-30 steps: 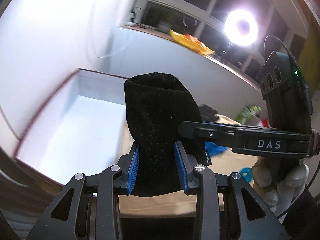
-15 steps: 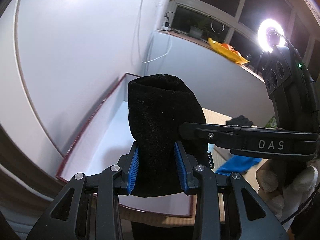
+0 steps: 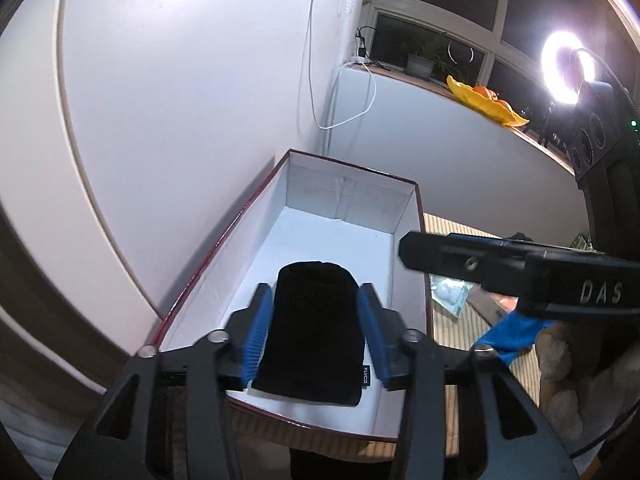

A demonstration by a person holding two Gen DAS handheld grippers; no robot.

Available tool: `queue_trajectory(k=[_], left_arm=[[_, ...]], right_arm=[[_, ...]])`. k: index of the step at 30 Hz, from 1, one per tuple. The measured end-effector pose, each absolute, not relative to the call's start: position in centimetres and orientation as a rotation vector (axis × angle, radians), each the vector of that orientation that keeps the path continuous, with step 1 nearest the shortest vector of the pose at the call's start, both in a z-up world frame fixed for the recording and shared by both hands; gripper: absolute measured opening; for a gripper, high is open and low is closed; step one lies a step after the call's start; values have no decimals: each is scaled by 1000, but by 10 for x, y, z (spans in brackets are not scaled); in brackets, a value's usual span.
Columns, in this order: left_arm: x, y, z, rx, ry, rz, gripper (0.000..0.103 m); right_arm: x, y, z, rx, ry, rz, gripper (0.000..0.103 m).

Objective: Organize soft objects
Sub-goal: 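Lift the black pouch with the left gripper and lower into the shoebox, then open the left gripper and move it back over the blue towel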

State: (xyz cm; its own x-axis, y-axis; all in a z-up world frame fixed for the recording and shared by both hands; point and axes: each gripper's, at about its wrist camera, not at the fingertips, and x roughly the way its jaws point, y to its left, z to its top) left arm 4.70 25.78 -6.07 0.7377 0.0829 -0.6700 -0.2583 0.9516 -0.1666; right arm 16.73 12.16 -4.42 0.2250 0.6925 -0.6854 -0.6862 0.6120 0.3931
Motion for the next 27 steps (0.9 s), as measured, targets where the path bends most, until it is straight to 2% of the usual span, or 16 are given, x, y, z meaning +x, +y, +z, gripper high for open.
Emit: queue_trajectory(k=[12,23,25,26,27], left_arm=[[44,231,-48,-264,697,144,47],[47,168,-41,-268,715,-5,47],[50,156,-43,-268,731,-32,51],[51,149,-46,-267,741,-44,54],[53,144,-49,-266,748,-58,55]], right_arm=[[161,70,-23,-7,888,926,72],[159,-43,-8,32,829,823,72],[160,-68,-6,23,813,795,72],[160,-78,-6,18,809,786,74],[162,-88,-5,14,811,778,80]])
